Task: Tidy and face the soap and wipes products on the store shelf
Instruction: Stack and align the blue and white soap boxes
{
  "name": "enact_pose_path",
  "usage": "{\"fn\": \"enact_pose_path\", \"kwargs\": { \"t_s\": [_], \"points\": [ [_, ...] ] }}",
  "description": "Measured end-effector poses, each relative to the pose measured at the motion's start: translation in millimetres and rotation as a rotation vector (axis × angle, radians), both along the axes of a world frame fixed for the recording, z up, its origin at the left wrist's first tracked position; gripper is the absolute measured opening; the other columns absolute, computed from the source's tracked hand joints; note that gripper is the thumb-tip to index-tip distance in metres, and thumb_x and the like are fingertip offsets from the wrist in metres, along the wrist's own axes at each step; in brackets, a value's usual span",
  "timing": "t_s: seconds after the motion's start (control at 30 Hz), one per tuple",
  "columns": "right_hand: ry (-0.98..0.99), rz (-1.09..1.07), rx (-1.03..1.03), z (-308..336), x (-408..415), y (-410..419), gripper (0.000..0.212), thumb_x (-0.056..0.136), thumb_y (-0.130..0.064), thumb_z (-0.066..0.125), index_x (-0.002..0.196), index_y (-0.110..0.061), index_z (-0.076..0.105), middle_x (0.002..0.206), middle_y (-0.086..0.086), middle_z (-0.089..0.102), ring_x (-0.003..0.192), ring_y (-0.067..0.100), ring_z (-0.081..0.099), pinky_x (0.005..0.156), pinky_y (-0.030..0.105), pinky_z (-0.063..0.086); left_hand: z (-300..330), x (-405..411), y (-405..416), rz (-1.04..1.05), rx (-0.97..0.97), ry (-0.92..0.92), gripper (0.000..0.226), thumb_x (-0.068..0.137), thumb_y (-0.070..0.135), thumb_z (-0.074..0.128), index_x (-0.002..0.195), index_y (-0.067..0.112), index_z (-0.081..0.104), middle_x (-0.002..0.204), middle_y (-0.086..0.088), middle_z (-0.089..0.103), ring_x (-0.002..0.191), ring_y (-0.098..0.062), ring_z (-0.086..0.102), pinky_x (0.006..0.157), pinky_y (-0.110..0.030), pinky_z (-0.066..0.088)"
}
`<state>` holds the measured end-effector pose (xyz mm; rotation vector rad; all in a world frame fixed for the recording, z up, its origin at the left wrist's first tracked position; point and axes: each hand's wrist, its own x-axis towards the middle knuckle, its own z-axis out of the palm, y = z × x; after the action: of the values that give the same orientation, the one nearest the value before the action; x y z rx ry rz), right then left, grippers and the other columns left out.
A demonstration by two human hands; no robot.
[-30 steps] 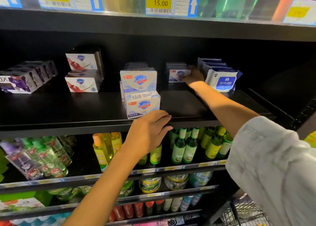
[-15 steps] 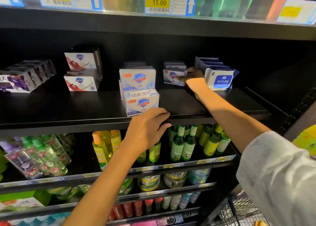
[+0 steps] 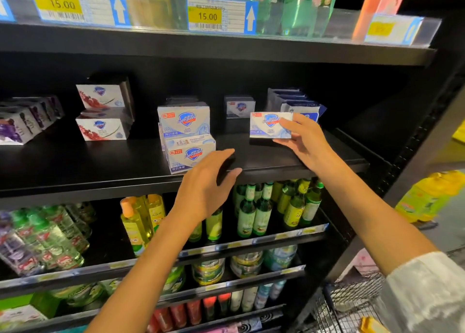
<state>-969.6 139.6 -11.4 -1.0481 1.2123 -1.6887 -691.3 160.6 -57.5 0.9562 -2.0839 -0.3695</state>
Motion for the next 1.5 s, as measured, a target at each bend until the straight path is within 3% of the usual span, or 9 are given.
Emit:
{"fn": "enact_pose_path", "kwargs": {
  "t_s": [0.17, 0.33, 0.43, 0.53, 0.7, 0.9, 1.03, 1.23, 1.5],
  "points": [
    [-0.038, 0.048, -0.010, -1, -3, 9, 0.009, 0.098, -0.006, 0.069, 0.107, -0.009, 0.067, 0.112, 0.004, 0.079, 0.113, 0.022, 0.074, 0.087, 0.041, 0.063, 26, -35, -2, -0.111, 0.266, 0.203, 0.057, 0.103, 0.029, 0.064, 0.156, 0.027, 0.043, 0.151, 0.005, 0.053, 0.133, -0.009, 0.054, 0.108, -0.031, 0.050],
    [-0.028, 0.065, -0.046, 1, -1, 14, 0.013, 0.099, -0.007, 0.067, 0.112, -0.005, 0.064, 0.113, 0.004, 0.079, 0.115, 0.021, 0.073, 0.091, 0.039, 0.063, 36, -77, -34, -0.146, 0.502, 0.353, 0.074, 0.098, 0.030, 0.072, 0.160, 0.026, 0.033, 0.153, -0.005, 0.049, 0.132, -0.020, 0.057, 0.108, -0.044, 0.053],
    [0.017, 0.098, -0.055, 0, -2, 14, 0.021, 0.101, -0.008, 0.065, 0.120, 0.002, 0.061, 0.120, 0.011, 0.076, 0.119, 0.025, 0.071, 0.096, 0.041, 0.061, 43, -91, -50, -0.243, 0.742, 0.552, 0.054, 0.100, 0.025, 0.070, 0.148, 0.025, 0.046, 0.140, -0.007, 0.060, 0.123, -0.021, 0.065, 0.097, -0.045, 0.061],
    [0.096, 0.109, -0.033, -1, -2, 13, 0.034, 0.099, -0.008, 0.067, 0.128, 0.008, 0.057, 0.125, 0.018, 0.072, 0.122, 0.030, 0.069, 0.106, 0.052, 0.054, 44, -92, -55, -0.328, 0.880, 0.730, 0.028, 0.103, 0.027, 0.066, 0.129, 0.017, 0.060, 0.129, -0.012, 0.069, 0.118, -0.026, 0.070, 0.094, -0.047, 0.062],
    [0.174, 0.106, -0.021, -3, -1, 12, 0.044, 0.095, -0.004, 0.072, 0.136, 0.001, 0.056, 0.128, 0.016, 0.072, 0.121, 0.031, 0.069, 0.107, 0.055, 0.053, 44, -90, -58, -0.383, 0.892, 0.818, 0.043, 0.106, 0.040, 0.058, 0.131, 0.006, 0.056, 0.124, -0.014, 0.073, 0.111, -0.024, 0.074, 0.096, -0.047, 0.061],
    [0.223, 0.129, -0.033, -3, 0, 15, 0.043, 0.097, -0.004, 0.069, 0.138, -0.002, 0.056, 0.132, 0.014, 0.070, 0.124, 0.029, 0.068, 0.108, 0.054, 0.053, 41, -87, -58, -0.344, 0.908, 0.854, 0.025, 0.105, 0.023, 0.063, 0.122, 0.006, 0.064, 0.119, -0.014, 0.075, 0.112, -0.028, 0.074, 0.099, -0.050, 0.059],
    [0.259, 0.136, -0.048, -1, 6, 19, 0.037, 0.105, -0.020, 0.061, 0.139, -0.007, 0.058, 0.135, 0.012, 0.068, 0.129, 0.028, 0.064, 0.109, 0.054, 0.052, 41, -87, -60, -0.343, 0.923, 0.883, 0.022, 0.102, 0.018, 0.067, 0.120, 0.006, 0.065, 0.119, -0.013, 0.076, 0.110, -0.027, 0.075, 0.099, -0.049, 0.060],
    [0.182, 0.109, -0.012, 1, 11, 18, 0.015, 0.106, -0.027, 0.059, 0.115, -0.019, 0.068, 0.119, 0.001, 0.077, 0.119, 0.023, 0.070, 0.102, 0.054, 0.057, 39, -85, -59, -0.369, 0.889, 0.864, 0.019, 0.100, 0.013, 0.068, 0.118, 0.009, 0.066, 0.125, -0.015, 0.072, 0.114, -0.027, 0.073, 0.098, -0.041, 0.061],
    [0.230, 0.131, -0.096, -6, -1, 16, 0.027, 0.101, -0.010, 0.066, 0.126, -0.001, 0.066, 0.128, 0.014, 0.070, 0.128, 0.026, 0.065, 0.101, 0.047, 0.058, 38, -85, -58, -0.364, 0.923, 0.889, 0.033, 0.101, 0.020, 0.068, 0.132, 0.010, 0.060, 0.128, -0.015, 0.069, 0.120, -0.029, 0.068, 0.105, -0.042, 0.057]
  ]
}}
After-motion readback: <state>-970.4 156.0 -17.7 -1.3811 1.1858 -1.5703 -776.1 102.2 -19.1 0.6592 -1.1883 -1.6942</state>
